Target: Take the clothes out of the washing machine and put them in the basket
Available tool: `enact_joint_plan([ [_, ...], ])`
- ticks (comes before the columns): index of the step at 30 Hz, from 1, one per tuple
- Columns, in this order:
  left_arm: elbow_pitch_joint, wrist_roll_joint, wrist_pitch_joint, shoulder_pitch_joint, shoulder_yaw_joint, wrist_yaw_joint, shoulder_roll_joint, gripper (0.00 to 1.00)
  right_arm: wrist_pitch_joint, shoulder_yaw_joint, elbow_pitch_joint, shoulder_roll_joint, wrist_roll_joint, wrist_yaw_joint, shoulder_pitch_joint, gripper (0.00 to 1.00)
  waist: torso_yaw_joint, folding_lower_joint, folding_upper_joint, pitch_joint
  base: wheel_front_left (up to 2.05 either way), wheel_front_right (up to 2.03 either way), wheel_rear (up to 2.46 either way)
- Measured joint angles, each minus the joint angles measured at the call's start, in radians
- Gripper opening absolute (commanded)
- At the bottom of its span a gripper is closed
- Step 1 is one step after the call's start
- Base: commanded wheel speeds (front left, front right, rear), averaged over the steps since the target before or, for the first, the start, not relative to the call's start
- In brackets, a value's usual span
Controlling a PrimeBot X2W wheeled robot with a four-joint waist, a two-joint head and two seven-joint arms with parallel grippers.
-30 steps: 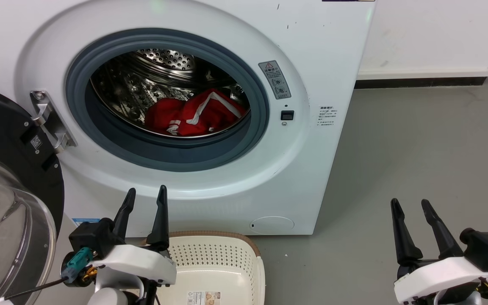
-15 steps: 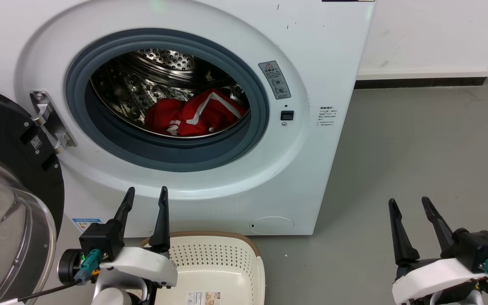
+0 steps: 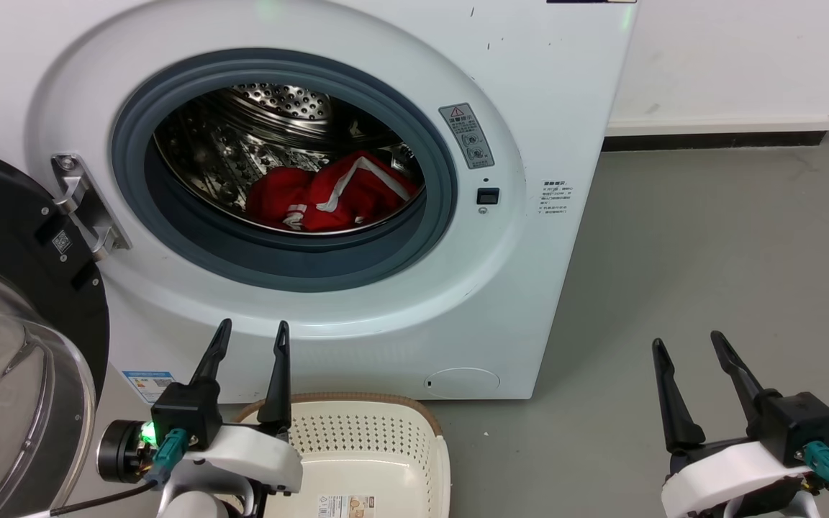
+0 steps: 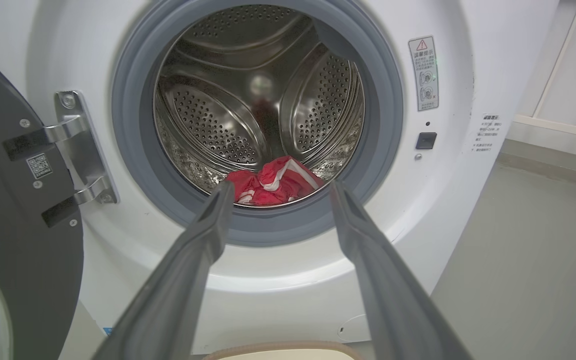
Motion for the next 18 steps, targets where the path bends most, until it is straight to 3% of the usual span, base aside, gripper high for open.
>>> enact_joint_plan([
  [18,0.026,0.066,-0.021,0.0,0.015,-0.004,-0.008,1.0,-0.016,0.003,-0.001,0.0,-0.071,0.0,0.006,1.0,0.001,0.0,0.0,-0.002,0.0,0.0,0.0],
])
